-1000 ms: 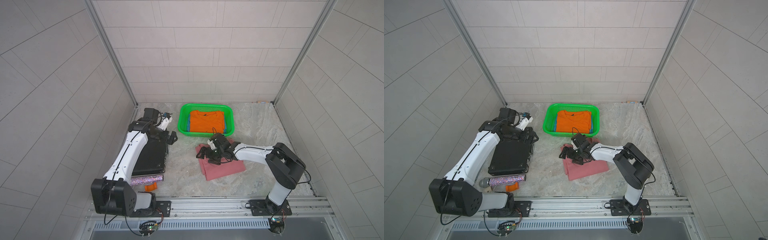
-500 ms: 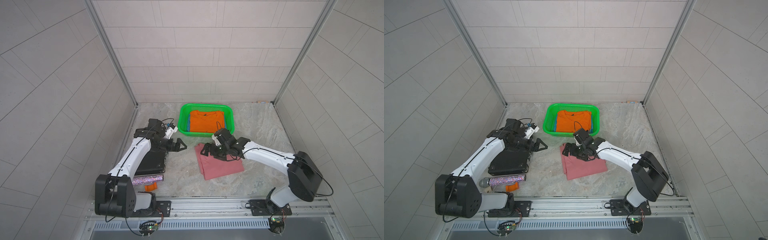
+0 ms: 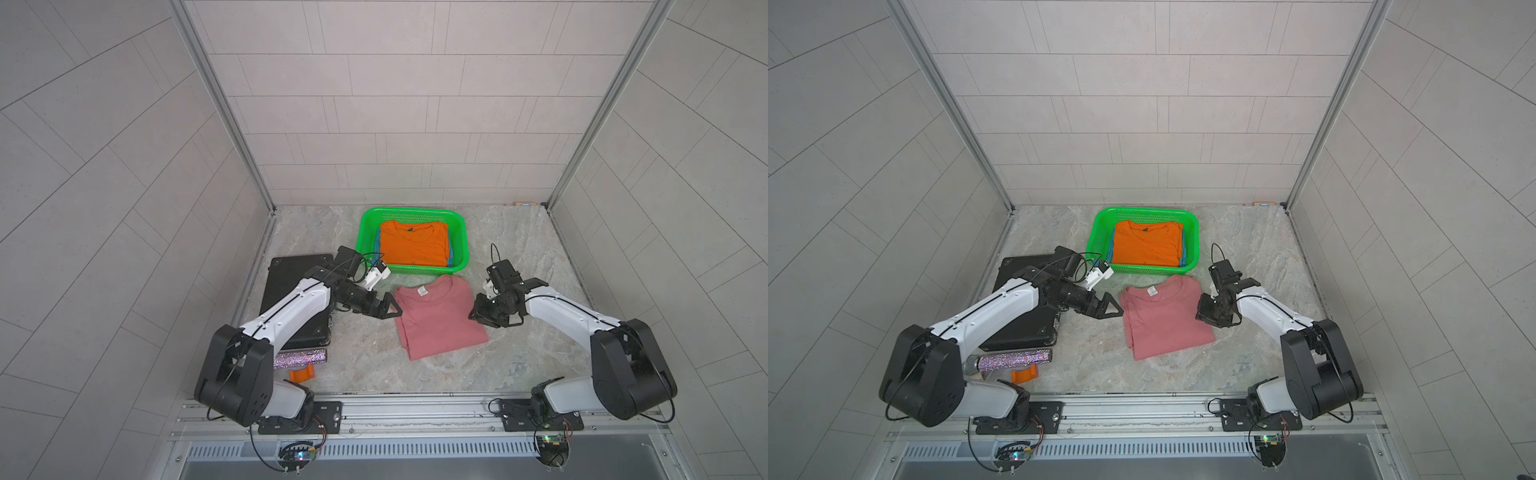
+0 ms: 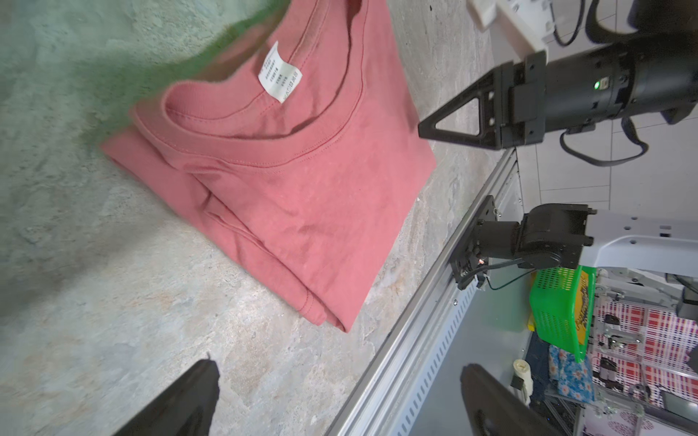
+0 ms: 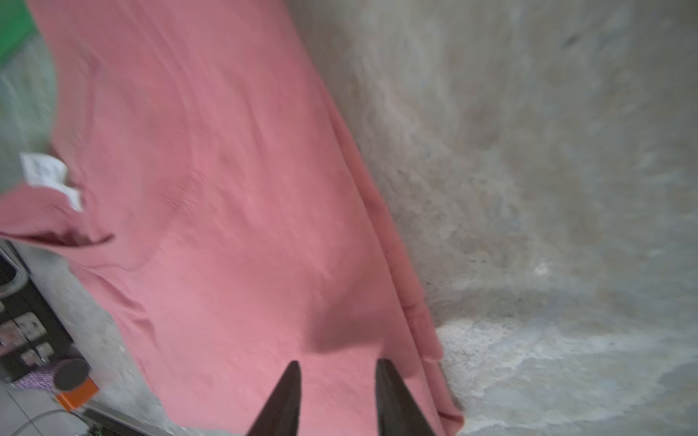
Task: Put the folded t-shirts into the basket
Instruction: Move the T-shirt to the center of the board.
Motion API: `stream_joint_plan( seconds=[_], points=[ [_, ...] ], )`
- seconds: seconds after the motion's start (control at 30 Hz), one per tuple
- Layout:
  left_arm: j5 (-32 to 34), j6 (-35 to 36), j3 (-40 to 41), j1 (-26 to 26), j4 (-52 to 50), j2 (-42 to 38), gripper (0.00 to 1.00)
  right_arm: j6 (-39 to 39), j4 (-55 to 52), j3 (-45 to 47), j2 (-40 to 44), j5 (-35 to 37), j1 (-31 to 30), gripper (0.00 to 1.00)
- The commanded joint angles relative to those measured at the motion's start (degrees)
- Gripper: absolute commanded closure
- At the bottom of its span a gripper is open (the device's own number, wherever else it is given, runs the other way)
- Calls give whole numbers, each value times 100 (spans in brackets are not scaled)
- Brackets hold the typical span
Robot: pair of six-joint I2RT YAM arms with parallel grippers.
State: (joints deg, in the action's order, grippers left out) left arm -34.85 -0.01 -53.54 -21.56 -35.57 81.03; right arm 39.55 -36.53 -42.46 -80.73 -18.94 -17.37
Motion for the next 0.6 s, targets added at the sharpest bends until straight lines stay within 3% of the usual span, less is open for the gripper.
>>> stream_joint_plan(
  seconds=[0.0, 0.17, 0.47, 0.57],
  points=[
    [174, 114, 123, -71, 302, 111, 0, -88, 464, 311, -193, -386, -53, 77],
    [354, 154, 228, -105, 494, 229, 0, 124, 664, 520, -181, -527, -379, 78],
    [795, 145, 222, -104, 547, 317, 0, 901, 721, 983, 96, -675, -1621, 76],
    [1038, 66, 216, -108, 577, 353, 0, 984, 465, 923, 495, -494, -1640, 68]
  ],
)
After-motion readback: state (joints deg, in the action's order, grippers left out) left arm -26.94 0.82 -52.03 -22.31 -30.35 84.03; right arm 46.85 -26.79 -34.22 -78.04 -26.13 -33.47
